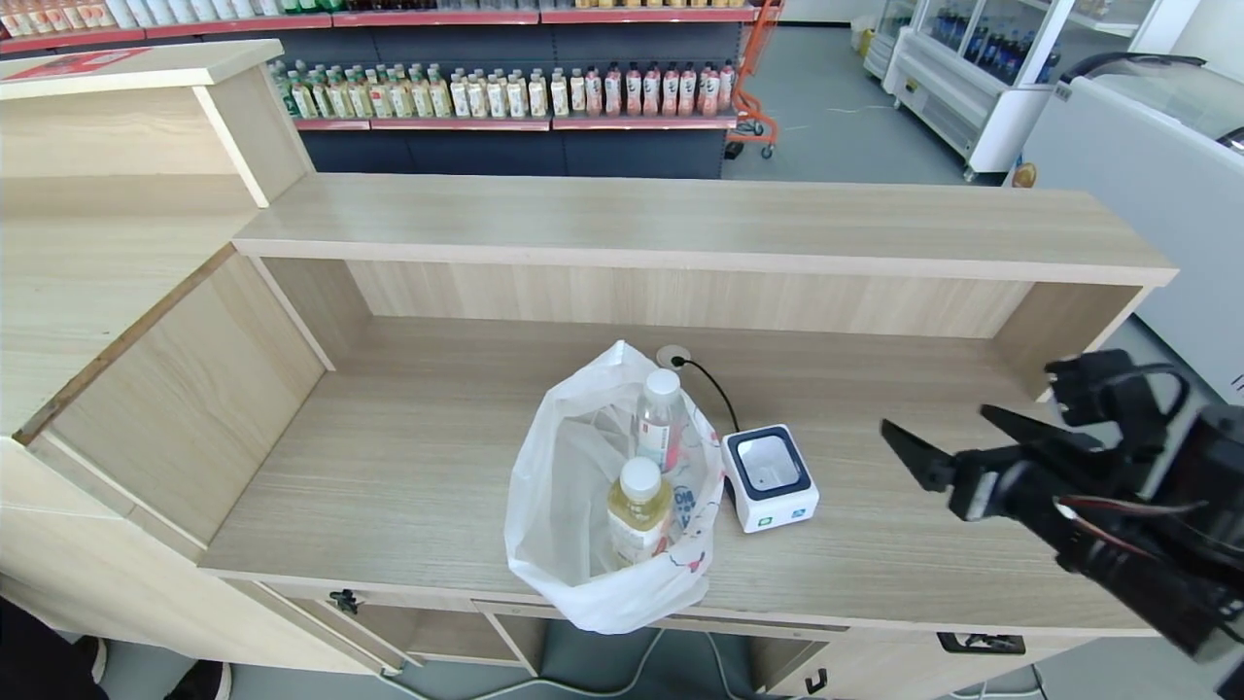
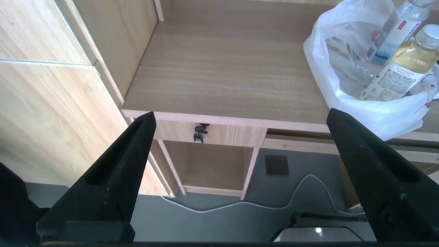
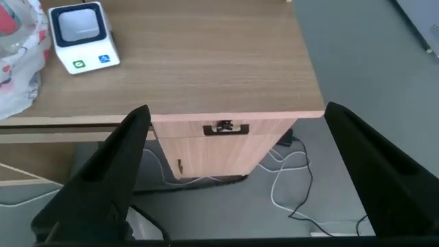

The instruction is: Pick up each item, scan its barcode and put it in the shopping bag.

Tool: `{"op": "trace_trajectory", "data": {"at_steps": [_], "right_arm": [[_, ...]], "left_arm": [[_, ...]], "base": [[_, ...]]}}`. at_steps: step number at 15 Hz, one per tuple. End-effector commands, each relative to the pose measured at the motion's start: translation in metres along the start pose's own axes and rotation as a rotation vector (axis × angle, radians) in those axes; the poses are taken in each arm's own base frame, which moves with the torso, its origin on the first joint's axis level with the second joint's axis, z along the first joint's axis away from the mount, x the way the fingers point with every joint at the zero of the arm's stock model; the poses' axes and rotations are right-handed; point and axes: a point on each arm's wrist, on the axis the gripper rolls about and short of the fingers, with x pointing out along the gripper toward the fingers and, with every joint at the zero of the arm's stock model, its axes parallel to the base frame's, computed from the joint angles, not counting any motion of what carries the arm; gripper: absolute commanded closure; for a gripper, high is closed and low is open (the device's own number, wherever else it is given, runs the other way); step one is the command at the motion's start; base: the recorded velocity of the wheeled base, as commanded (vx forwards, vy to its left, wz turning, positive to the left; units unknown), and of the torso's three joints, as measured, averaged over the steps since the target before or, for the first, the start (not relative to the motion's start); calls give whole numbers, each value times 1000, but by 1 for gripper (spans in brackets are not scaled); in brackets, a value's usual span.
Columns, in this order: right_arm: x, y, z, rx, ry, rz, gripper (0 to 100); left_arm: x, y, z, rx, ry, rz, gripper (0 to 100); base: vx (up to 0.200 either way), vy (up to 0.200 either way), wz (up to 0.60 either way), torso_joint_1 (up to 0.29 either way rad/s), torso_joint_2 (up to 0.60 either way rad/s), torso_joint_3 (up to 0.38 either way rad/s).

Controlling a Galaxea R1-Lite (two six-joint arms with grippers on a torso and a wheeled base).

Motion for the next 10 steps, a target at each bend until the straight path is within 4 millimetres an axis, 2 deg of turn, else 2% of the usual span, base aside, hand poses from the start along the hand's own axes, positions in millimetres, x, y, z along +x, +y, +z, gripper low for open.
{"op": "trace_trajectory", "data": {"at_steps": [1,2,4,5,7,9,10], "right_arm": [[-114,-39,0,-27,-28,-384,0],[-130,-38,0,-30,-3,-408,0],[-179,-33,-7,-41,87,-439,0],[-197,-32,-14,-48,126,-456,0],[-212,-30,-26,-42,82,-516,0],[-220,-27,-45,-58,58,-502,0],[-225,-24,-65,-69,28,-491,0]], "left_arm": [[0,0,0,0,0,0,0],[0,0,0,0,0,0,0],[0,0,0,0,0,0,0],[0,0,0,0,0,0,0],[0,0,0,0,0,0,0],[0,0,0,0,0,0,0],[0,0,0,0,0,0,0]], "base": [[0,0,0,0,0,0],[0,0,0,0,0,0],[0,0,0,0,0,0],[0,0,0,0,0,0],[0,0,0,0,0,0],[0,0,0,0,0,0],[0,0,0,0,0,0]]}}
